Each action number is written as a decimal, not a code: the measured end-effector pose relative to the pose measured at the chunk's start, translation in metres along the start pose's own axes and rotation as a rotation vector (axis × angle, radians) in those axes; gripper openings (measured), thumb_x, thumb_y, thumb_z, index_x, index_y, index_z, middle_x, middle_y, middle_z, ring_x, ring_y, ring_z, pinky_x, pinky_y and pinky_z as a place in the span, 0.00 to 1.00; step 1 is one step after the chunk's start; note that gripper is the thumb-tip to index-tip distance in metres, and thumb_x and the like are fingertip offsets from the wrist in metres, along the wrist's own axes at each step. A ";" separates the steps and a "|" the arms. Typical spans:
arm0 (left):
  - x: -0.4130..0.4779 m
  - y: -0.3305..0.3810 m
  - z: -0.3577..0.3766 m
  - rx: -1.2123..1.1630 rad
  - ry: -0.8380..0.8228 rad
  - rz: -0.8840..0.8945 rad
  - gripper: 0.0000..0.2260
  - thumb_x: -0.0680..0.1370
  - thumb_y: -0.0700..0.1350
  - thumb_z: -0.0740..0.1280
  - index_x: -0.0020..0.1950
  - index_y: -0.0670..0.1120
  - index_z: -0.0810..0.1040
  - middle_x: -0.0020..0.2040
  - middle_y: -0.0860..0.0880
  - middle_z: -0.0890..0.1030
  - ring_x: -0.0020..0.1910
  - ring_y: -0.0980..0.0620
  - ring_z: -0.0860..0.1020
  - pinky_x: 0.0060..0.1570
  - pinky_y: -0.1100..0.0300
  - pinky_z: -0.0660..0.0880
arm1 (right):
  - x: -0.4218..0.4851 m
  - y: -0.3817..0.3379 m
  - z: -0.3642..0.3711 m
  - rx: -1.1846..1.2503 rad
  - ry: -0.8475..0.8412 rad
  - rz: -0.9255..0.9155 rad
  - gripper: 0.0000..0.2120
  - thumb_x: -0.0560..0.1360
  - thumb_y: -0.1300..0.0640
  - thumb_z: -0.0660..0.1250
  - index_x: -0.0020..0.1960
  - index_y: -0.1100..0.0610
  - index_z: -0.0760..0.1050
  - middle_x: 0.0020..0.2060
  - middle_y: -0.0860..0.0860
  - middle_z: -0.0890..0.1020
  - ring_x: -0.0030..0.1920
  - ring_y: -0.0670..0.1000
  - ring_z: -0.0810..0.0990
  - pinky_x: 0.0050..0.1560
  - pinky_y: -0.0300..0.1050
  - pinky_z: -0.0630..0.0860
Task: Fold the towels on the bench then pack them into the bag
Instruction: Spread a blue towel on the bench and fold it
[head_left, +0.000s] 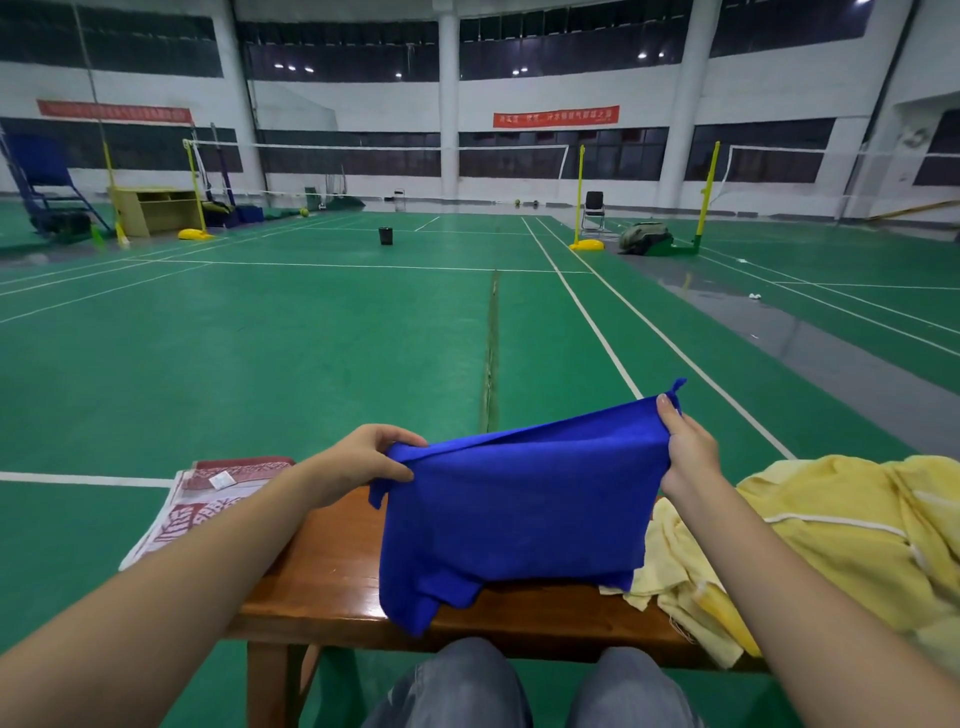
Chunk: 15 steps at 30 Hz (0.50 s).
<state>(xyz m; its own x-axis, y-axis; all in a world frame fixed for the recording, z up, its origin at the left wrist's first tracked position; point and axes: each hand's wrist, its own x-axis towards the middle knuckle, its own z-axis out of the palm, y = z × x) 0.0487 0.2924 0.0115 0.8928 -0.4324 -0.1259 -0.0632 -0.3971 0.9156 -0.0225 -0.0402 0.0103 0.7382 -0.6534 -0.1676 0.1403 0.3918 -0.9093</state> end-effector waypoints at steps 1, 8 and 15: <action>0.000 0.000 0.001 0.009 0.003 -0.002 0.14 0.73 0.29 0.66 0.54 0.44 0.77 0.49 0.43 0.81 0.43 0.47 0.79 0.40 0.58 0.78 | 0.001 0.001 -0.001 0.000 0.008 0.002 0.10 0.74 0.52 0.69 0.39 0.56 0.74 0.31 0.49 0.72 0.31 0.48 0.68 0.34 0.44 0.68; -0.001 -0.007 -0.006 -0.069 0.107 0.016 0.07 0.72 0.34 0.71 0.46 0.43 0.77 0.39 0.44 0.79 0.36 0.49 0.77 0.33 0.60 0.75 | 0.006 0.001 -0.006 0.036 0.066 0.014 0.08 0.73 0.51 0.71 0.42 0.54 0.77 0.35 0.48 0.74 0.37 0.49 0.70 0.43 0.47 0.70; -0.008 -0.013 -0.019 -0.138 0.216 -0.006 0.02 0.74 0.36 0.69 0.42 0.38 0.79 0.34 0.46 0.76 0.34 0.52 0.74 0.31 0.64 0.77 | 0.012 -0.003 -0.015 0.106 0.130 0.039 0.10 0.72 0.50 0.73 0.40 0.55 0.76 0.30 0.47 0.70 0.29 0.48 0.67 0.33 0.44 0.68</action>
<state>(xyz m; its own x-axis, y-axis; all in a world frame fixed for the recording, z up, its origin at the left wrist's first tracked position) 0.0508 0.3165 0.0073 0.9684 -0.2419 -0.0603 -0.0098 -0.2787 0.9603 -0.0237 -0.0590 0.0052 0.6540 -0.7118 -0.2563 0.1869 0.4804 -0.8569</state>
